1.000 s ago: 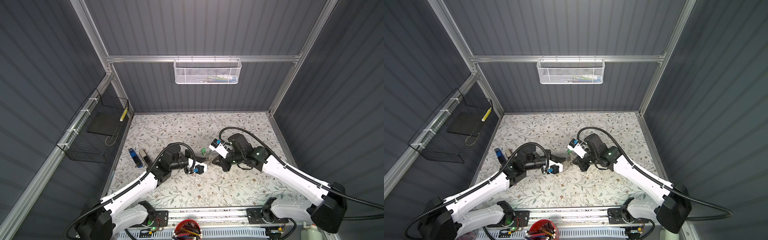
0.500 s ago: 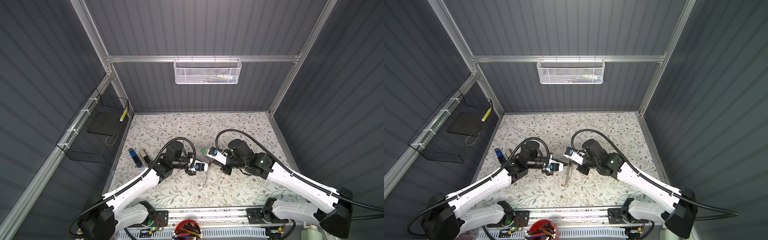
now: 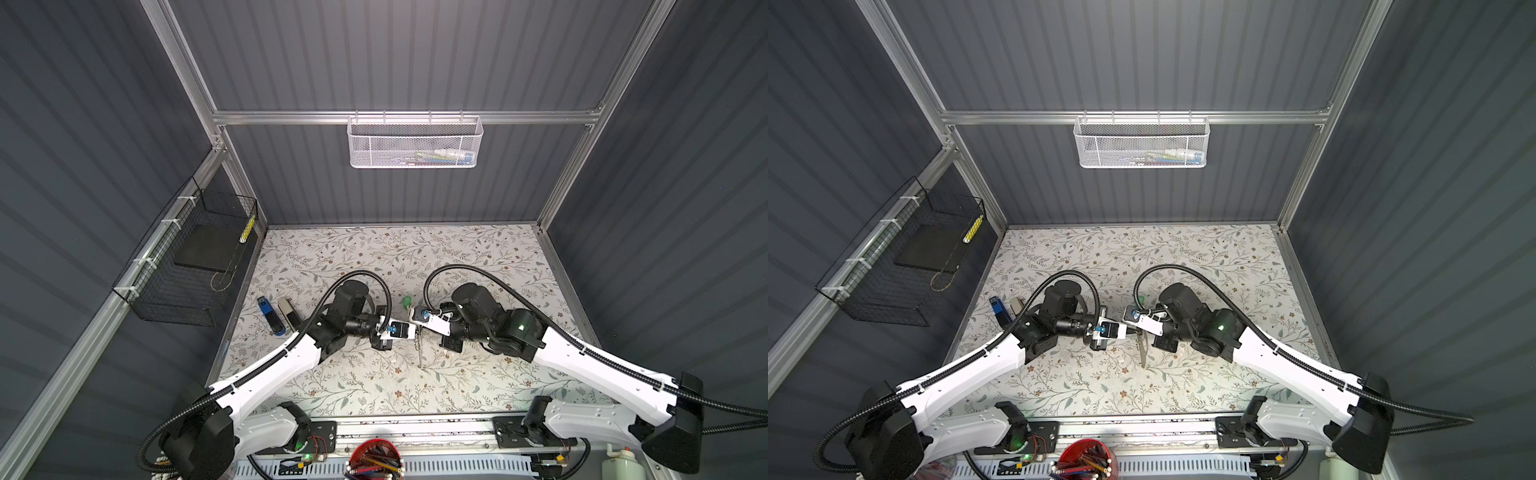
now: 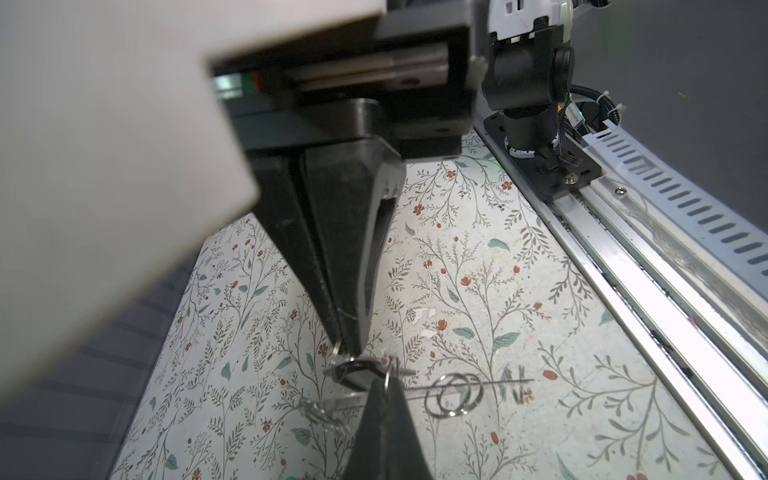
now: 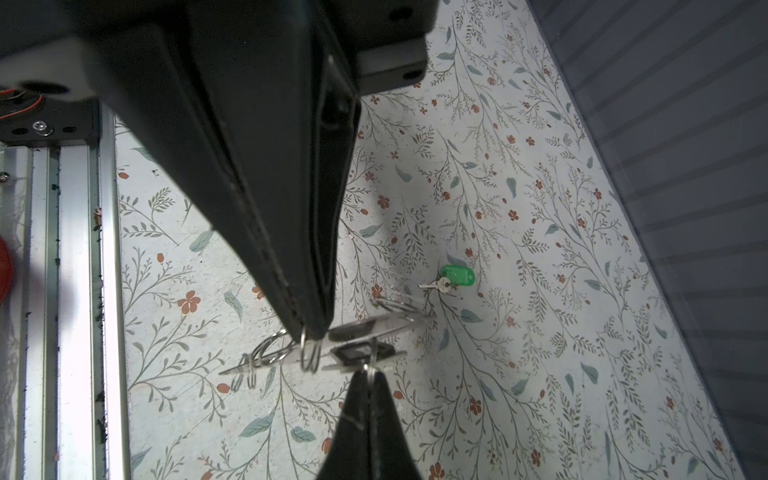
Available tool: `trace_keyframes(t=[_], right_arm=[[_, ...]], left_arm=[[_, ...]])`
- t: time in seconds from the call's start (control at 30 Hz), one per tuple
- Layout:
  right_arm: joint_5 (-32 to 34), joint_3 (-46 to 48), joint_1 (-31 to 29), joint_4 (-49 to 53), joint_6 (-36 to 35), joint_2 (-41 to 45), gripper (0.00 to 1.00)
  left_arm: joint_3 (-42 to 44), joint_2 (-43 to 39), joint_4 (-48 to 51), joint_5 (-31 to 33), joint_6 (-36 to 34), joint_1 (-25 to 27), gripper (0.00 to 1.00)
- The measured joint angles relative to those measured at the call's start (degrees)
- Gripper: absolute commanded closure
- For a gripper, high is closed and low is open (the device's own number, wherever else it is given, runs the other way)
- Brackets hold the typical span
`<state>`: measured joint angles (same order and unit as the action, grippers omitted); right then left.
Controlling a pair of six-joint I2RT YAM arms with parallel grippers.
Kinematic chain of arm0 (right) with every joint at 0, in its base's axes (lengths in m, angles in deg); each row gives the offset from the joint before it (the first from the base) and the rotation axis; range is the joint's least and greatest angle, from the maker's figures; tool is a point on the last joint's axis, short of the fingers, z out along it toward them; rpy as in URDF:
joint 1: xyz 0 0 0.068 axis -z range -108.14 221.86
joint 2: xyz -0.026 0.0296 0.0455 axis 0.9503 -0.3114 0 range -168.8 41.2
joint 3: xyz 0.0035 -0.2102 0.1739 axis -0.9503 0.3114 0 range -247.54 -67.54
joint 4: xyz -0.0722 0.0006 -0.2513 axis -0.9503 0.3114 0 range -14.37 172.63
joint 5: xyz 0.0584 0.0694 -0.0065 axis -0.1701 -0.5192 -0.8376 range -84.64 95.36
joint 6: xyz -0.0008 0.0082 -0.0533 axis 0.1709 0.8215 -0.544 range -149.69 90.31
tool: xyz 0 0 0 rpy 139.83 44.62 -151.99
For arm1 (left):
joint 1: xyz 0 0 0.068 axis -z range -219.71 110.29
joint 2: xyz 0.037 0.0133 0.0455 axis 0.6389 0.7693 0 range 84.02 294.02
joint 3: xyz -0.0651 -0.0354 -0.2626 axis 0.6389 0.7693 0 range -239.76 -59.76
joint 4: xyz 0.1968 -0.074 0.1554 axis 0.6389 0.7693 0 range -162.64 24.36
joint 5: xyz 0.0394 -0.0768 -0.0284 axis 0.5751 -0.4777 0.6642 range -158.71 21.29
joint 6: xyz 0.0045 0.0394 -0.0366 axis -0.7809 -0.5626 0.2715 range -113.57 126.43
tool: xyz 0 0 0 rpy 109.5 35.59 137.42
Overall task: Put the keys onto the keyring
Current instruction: 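Bring the black-tag key's ring against the plate's split ring with the right gripper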
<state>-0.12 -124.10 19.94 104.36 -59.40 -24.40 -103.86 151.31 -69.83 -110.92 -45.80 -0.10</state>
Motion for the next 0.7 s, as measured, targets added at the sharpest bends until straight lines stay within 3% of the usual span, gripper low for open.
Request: trace_keyframes(t=[0.7], right_arm=[[3.1,2.03,-3.26,-0.42,-4.74,2.58,1.0]], left_arm=[[-1.31,1.97,0.98,-3.52,2.78,-2.14,1.0]])
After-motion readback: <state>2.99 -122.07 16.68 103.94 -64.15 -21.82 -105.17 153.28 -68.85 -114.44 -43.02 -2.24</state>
